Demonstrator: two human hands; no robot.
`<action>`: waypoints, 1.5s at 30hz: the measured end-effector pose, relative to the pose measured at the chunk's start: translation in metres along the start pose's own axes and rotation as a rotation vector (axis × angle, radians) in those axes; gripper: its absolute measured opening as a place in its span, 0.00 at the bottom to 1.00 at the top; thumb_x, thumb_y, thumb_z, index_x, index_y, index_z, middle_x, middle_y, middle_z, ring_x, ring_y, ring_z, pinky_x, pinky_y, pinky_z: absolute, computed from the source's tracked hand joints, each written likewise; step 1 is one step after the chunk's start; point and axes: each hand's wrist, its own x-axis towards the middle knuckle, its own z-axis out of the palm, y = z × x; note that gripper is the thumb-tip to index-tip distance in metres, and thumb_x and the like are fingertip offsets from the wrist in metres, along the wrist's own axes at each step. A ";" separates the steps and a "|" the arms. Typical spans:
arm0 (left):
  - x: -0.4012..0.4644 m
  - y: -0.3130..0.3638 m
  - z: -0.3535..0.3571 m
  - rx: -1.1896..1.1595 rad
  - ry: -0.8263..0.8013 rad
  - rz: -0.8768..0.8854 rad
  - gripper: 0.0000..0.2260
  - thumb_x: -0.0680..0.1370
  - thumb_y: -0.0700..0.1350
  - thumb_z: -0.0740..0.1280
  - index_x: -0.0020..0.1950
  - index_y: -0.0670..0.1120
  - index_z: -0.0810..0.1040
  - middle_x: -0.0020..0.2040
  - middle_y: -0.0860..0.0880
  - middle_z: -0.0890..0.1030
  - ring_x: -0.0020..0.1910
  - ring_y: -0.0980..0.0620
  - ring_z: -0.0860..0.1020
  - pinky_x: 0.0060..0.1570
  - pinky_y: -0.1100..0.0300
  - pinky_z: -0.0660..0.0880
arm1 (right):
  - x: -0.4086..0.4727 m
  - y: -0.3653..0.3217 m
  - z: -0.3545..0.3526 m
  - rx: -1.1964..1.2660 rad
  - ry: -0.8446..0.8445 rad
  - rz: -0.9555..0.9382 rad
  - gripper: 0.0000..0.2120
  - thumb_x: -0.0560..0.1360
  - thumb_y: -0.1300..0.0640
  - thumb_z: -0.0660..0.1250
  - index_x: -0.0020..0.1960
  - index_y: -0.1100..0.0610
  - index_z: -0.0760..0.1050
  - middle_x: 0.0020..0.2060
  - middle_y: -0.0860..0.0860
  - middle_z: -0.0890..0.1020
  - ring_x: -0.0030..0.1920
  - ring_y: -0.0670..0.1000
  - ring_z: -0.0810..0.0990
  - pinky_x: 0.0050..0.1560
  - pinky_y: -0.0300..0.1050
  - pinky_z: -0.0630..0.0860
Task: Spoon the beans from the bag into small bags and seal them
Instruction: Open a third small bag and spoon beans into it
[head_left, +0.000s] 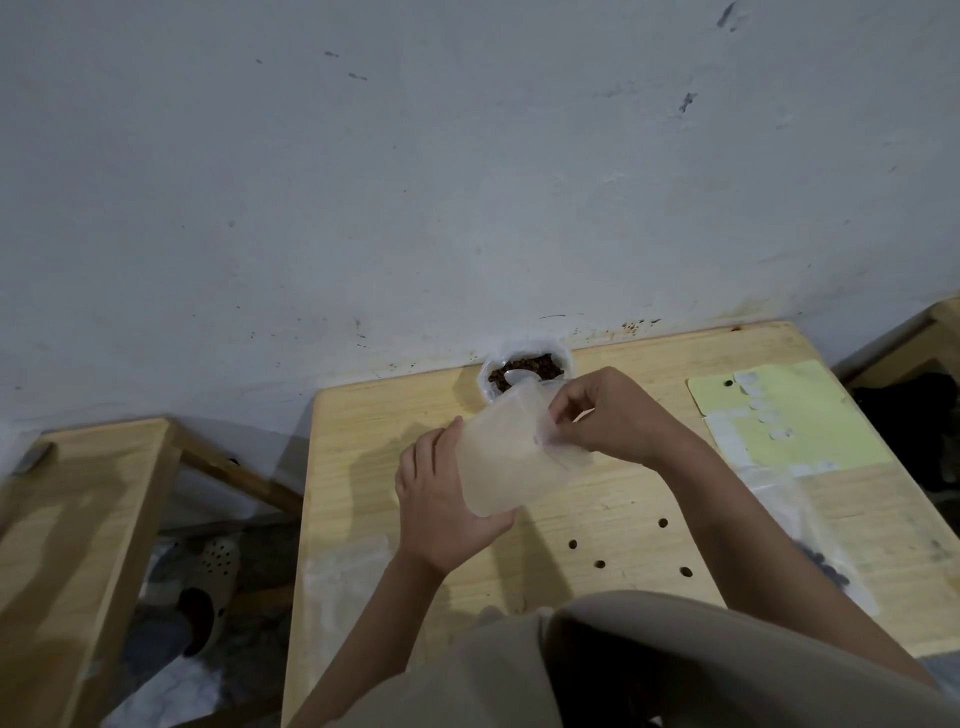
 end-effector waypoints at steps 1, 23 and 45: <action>0.000 0.001 0.000 -0.009 0.010 -0.007 0.50 0.55 0.67 0.72 0.71 0.48 0.61 0.60 0.49 0.69 0.59 0.48 0.66 0.59 0.52 0.65 | 0.000 0.000 0.001 0.036 -0.004 0.002 0.05 0.67 0.63 0.74 0.35 0.57 0.80 0.31 0.53 0.78 0.30 0.47 0.73 0.30 0.39 0.71; 0.002 0.019 0.000 -0.009 0.027 -0.046 0.50 0.58 0.68 0.69 0.74 0.49 0.57 0.65 0.48 0.68 0.65 0.47 0.65 0.65 0.48 0.62 | 0.006 0.000 0.011 -0.057 -0.007 0.020 0.10 0.63 0.58 0.78 0.43 0.54 0.83 0.34 0.42 0.82 0.34 0.38 0.78 0.37 0.35 0.71; 0.024 0.003 0.029 -0.369 -0.010 -0.117 0.26 0.68 0.51 0.72 0.65 0.50 0.71 0.52 0.58 0.74 0.51 0.61 0.74 0.52 0.52 0.76 | 0.045 0.055 0.029 0.525 0.169 0.246 0.07 0.70 0.60 0.73 0.38 0.60 0.76 0.39 0.56 0.83 0.37 0.47 0.83 0.35 0.39 0.75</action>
